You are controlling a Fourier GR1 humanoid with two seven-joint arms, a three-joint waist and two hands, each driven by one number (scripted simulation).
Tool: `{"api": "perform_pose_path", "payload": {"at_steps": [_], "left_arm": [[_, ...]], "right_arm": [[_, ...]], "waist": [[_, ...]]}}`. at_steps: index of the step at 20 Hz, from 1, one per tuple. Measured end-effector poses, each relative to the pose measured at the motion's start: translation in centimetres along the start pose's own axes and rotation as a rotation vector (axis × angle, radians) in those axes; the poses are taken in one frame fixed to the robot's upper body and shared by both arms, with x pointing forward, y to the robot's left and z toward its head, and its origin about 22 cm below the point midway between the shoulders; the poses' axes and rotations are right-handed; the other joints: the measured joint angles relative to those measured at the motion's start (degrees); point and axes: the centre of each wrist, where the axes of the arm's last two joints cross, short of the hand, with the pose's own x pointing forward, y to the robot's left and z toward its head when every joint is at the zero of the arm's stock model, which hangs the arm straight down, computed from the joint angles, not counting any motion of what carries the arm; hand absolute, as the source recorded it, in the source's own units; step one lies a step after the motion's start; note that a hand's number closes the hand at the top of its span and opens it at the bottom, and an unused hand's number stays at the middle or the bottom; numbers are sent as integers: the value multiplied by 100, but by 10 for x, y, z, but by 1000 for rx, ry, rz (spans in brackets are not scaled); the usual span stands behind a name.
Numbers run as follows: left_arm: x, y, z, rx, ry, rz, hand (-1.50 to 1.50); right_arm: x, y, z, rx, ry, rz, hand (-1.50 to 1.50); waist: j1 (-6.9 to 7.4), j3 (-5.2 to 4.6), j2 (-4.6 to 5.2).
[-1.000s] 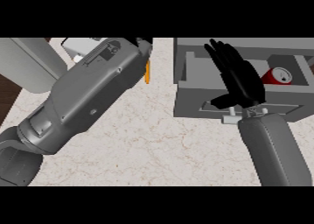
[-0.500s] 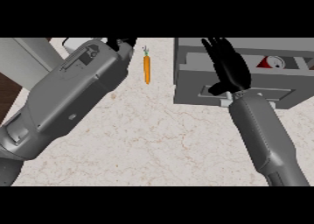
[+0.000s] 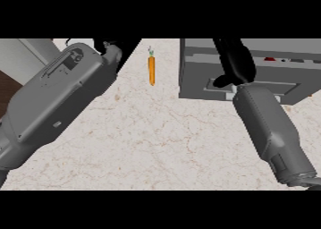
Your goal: Pick up the can, place it into the drawer and close the drawer
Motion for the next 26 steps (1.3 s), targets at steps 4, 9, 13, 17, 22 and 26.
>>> {"api": "perform_pose_path", "payload": {"at_steps": [4, 9, 13, 17, 22, 26], "left_arm": [[7, 13, -1, -2, -7, 3, -150], [13, 14, 5, -17, -13, -4, -150], [19, 14, 9, -26, -19, -1, -150], [22, 17, 13, -34, -20, -1, -150], [23, 22, 15, -39, -18, -3, -150], [27, 27, 16, -48, -17, 0, -150]], "right_arm": [[-2, 2, -8, -16, 31, 7, -150], [-7, -2, -17, -59, 56, 21, -150], [-12, -10, -26, -60, 71, 37, -150], [-16, -17, -33, -47, 81, 54, -150], [-14, -24, -41, -13, 74, 58, -150], [-4, -25, -46, 34, 32, -36, -150]], "waist": [[39, 40, 55], [114, 62, 99], [176, 82, 148], [215, 106, 195], [254, 127, 248], [294, 127, 262]]}}
